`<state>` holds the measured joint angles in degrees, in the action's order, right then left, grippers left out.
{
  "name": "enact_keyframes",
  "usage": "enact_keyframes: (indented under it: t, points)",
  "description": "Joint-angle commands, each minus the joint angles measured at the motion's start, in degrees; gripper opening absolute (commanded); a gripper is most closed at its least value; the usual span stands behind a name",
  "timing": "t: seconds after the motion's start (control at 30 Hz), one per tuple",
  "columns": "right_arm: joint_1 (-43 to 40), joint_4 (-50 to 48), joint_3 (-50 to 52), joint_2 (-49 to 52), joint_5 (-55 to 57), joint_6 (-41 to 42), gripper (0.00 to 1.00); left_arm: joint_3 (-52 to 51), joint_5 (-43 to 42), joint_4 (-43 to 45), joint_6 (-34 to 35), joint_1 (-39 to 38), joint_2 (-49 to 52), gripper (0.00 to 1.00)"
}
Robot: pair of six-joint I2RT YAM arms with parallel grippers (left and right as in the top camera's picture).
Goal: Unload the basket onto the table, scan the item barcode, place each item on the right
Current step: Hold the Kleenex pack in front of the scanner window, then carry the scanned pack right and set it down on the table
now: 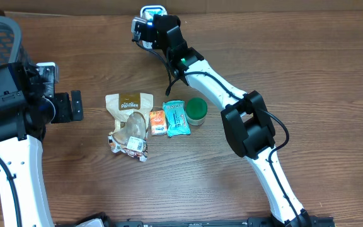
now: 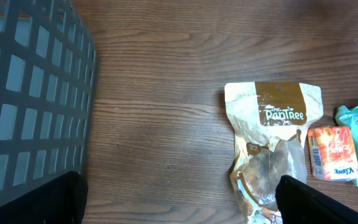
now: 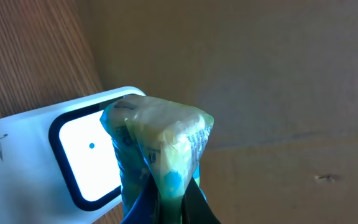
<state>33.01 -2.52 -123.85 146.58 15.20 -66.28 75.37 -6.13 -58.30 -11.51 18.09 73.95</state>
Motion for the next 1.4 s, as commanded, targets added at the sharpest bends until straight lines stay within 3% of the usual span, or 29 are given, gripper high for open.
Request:
enact_keyframes:
  t: [0.0, 0.33, 0.47, 0.63, 0.77, 0.9, 1.07, 1.37]
  points:
    - [0.42, -0.48, -1.01, -0.74, -1.11, 0.83, 0.04, 0.63, 0.20, 0.02, 0.85, -0.02, -0.02, 1.00]
    - [-0.63, 3.34, -1.05, -10.82, -3.23, 23.02, 0.04, 0.63, 0.20, 0.02, 0.85, -0.02, -0.02, 1.00]
    - [-1.84, 15.28, -1.05, -19.54, -6.86, 36.24, 0.04, 0.63, 0.20, 0.04, 0.85, -0.02, -0.02, 1.00]
    - [-5.05, 35.04, -1.05, -31.32, -11.65, 60.13, 0.04, 0.63, 0.20, 0.02, 0.85, -0.02, -0.02, 1.00]
    - [-9.27, 50.51, -1.05, -39.15, -16.26, 70.01, 0.04, 0.63, 0.20, 0.02, 0.85, -0.02, -0.02, 1.00]
    - [-16.65, 66.88, -1.05, -44.33, -20.41, 76.48, 0.04, 0.63, 0.20, 0.02, 0.85, -0.02, -0.02, 0.99]
    - [-24.57, 77.81, 0.17, -43.78, -21.99, 78.75, 0.04, 0.63, 0.20, 0.02, 0.85, -0.02, -0.02, 1.00]
    - [-32.17, 76.00, 15.41, -42.95, -22.01, 80.02, 0.04, 0.63, 0.20, 0.02, 0.85, -0.02, -0.02, 0.99]
